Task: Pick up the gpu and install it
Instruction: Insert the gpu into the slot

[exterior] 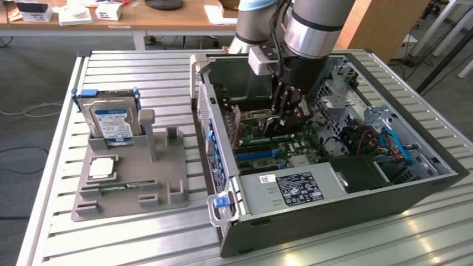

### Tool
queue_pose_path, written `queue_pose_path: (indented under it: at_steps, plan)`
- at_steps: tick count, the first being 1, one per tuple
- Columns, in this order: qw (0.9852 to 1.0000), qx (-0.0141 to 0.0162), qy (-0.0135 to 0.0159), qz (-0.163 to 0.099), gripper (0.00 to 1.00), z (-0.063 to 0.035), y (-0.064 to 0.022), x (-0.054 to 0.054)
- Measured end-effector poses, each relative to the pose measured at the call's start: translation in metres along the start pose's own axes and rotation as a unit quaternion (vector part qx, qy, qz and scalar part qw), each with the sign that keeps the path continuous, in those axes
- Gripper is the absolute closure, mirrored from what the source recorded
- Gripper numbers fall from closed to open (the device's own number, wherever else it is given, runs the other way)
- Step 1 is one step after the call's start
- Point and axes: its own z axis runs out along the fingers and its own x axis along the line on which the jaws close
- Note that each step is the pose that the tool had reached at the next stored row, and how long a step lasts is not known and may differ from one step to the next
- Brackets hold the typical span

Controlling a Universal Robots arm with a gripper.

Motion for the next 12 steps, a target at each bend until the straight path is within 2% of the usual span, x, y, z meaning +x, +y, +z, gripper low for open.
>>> queue_pose_path:
  at_steps: [8, 12]
  plan:
    - [1.0, 0.0001, -0.0001, 0.0, 0.73, 0.0029, 0.0001, 0.0]
    - [1.0, 0.0001, 0.0001, 0.01, 0.73, 0.0051, 0.0001, 0.0001]
